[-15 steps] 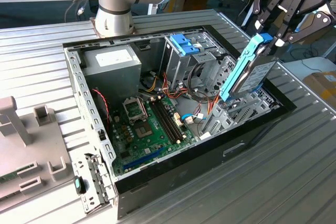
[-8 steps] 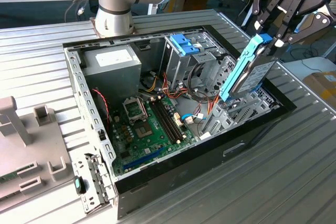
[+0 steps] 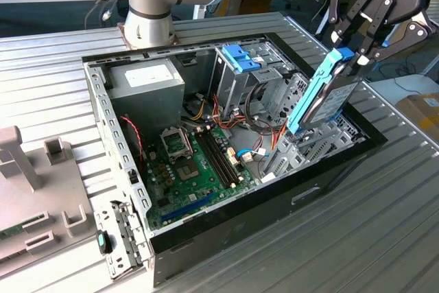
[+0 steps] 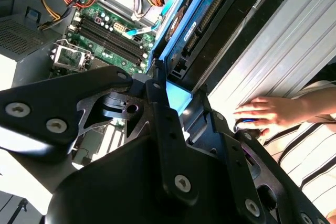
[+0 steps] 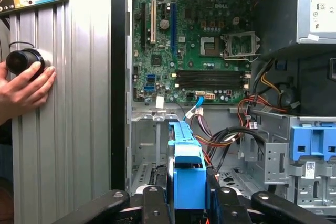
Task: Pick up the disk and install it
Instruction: 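Pick up the disk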
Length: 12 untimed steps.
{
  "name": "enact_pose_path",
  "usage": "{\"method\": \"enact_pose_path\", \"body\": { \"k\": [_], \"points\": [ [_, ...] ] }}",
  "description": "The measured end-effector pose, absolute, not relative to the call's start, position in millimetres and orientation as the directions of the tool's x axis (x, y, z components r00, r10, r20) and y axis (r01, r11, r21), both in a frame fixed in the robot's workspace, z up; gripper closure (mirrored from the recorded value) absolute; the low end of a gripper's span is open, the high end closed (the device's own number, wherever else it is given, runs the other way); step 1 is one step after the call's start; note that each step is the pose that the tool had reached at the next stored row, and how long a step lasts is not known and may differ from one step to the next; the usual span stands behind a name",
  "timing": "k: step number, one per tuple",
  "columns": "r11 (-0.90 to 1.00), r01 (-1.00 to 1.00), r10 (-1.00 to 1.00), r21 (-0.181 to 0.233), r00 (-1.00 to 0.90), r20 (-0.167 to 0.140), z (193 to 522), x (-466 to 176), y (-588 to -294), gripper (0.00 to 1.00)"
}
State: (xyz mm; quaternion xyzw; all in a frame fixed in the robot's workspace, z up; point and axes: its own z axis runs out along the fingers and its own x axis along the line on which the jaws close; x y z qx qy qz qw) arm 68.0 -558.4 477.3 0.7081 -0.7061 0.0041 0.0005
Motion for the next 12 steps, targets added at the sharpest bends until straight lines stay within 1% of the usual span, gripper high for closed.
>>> {"method": "enact_pose_path", "body": {
  "k": [12],
  "points": [
    [0.046, -0.999, -0.999, -0.006, -0.046, 0.007, 471.9, 69.2, -559.6, 0.64]
  ]
}}
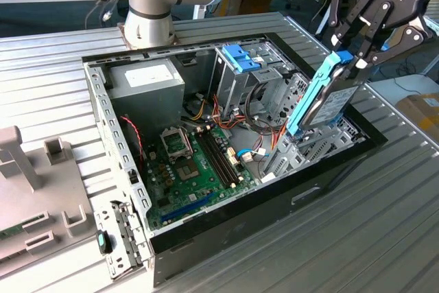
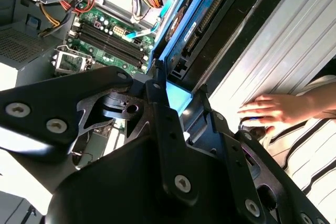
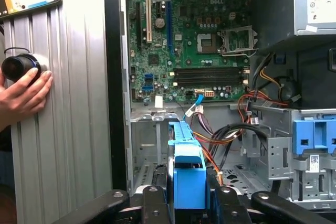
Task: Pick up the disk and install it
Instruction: 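Pick up the disk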
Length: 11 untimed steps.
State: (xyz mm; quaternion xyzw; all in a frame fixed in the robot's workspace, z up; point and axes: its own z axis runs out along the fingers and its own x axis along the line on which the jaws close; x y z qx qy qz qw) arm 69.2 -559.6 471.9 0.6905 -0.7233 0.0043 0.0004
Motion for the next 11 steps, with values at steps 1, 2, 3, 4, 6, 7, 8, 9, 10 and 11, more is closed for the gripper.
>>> {"method": "enact_pose_path", "body": {
  "k": [1, 2, 3, 4, 6, 7, 8, 9, 10, 11],
  "points": [
    [0.046, -0.999, -0.999, -0.005, -0.046, 0.007, 471.0, 69.3, -559.5, 0.64],
    [0.046, -0.999, -0.999, -0.006, -0.046, 0.007, 470.1, 69.3, -559.6, 0.64],
    [0.044, -0.999, -0.999, -0.006, -0.044, 0.007, 469.3, 69.3, -559.6, 0.64],
    [0.043, -0.999, -0.999, -0.006, -0.043, 0.007, 468.2, 69.7, -559.6, 0.64],
    [0.041, -0.999, -0.999, -0.006, -0.041, 0.007, 467.6, 70.4, -559.6, 0.64],
    [0.041, -0.999, -0.999, -0.006, -0.041, 0.007, 467.6, 70.5, -559.6, 0.64],
    [0.042, -0.999, -0.999, -0.006, -0.042, 0.007, 467.5, 70.5, -559.6, 0.64],
    [0.042, -0.999, -0.999, -0.006, -0.042, 0.007, 467.5, 70.6, -559.6, 0.64],
    [0.041, -0.999, -0.999, -0.006, -0.041, 0.006, 467.4, 71.1, -559.6, 0.64],
    [0.041, -0.999, -0.999, -0.006, -0.041, 0.006, 467.3, 72.0, -559.6, 0.64]
  ]
}}
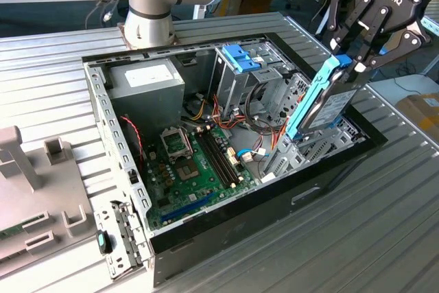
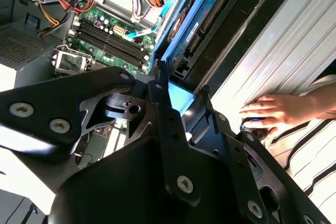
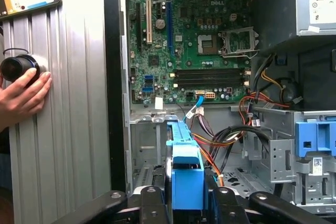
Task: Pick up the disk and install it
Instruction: 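Pick up the disk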
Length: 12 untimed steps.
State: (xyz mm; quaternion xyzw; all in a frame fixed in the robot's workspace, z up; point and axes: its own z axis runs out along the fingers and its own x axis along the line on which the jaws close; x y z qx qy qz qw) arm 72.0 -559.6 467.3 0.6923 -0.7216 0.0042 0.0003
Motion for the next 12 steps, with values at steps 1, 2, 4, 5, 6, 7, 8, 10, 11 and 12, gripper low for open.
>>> {"method": "enact_pose_path", "body": {
  "k": [1, 2, 4, 5, 6, 7, 8, 10, 11, 12],
  "points": [
    [0.041, -0.999, -0.999, -0.006, -0.041, 0.006, 467.3, 72.7, -559.6, 0.64],
    [0.041, -0.999, -0.999, -0.006, -0.041, 0.006, 467.3, 73.4, -559.6, 0.64],
    [0.042, -0.999, -0.999, -0.006, -0.042, 0.007, 467.3, 73.7, -559.6, 0.64],
    [0.042, -0.999, -0.999, -0.006, -0.042, 0.007, 467.3, 73.7, -559.6, 0.64],
    [0.041, -0.999, -0.999, -0.006, -0.041, 0.006, 467.3, 74.1, -559.6, 0.64],
    [0.041, -0.999, -0.999, -0.006, -0.041, 0.006, 467.3, 74.9, -559.6, 0.64],
    [0.041, -0.999, -0.999, -0.006, -0.041, 0.006, 467.3, 75.3, -559.6, 0.64],
    [0.041, -0.999, -0.999, -0.006, -0.041, 0.006, 467.3, 75.8, -559.6, 0.64],
    [0.041, -0.999, -0.999, -0.006, -0.041, 0.007, 467.3, 75.9, -559.6, 0.64],
    [0.041, -0.999, -0.999, -0.006, -0.042, 0.007, 467.3, 76.0, -559.6, 0.64]
  ]
}}
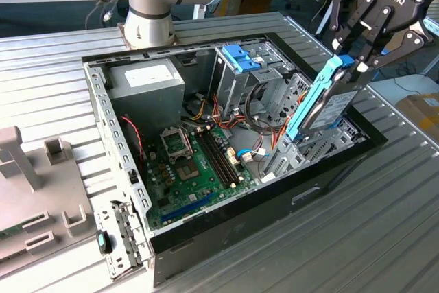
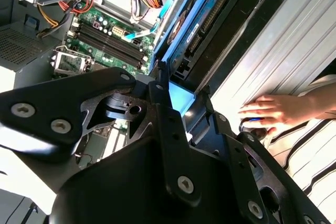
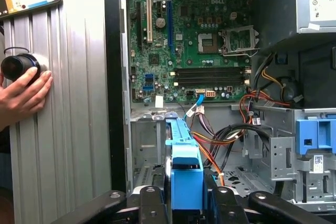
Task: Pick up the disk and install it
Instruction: 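Pick up the disk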
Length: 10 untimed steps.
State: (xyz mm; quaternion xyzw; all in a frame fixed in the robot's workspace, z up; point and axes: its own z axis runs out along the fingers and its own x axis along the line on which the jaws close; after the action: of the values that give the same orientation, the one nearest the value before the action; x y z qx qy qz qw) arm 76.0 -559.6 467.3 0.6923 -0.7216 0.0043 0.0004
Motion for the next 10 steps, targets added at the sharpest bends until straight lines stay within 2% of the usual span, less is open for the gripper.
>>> {"method": "enact_pose_path", "body": {
  "k": [10],
  "points": [
    [0.041, -0.999, -0.999, -0.006, -0.041, 0.005, 474.4, 79.1, -559.3, 0.64]
  ]
}}
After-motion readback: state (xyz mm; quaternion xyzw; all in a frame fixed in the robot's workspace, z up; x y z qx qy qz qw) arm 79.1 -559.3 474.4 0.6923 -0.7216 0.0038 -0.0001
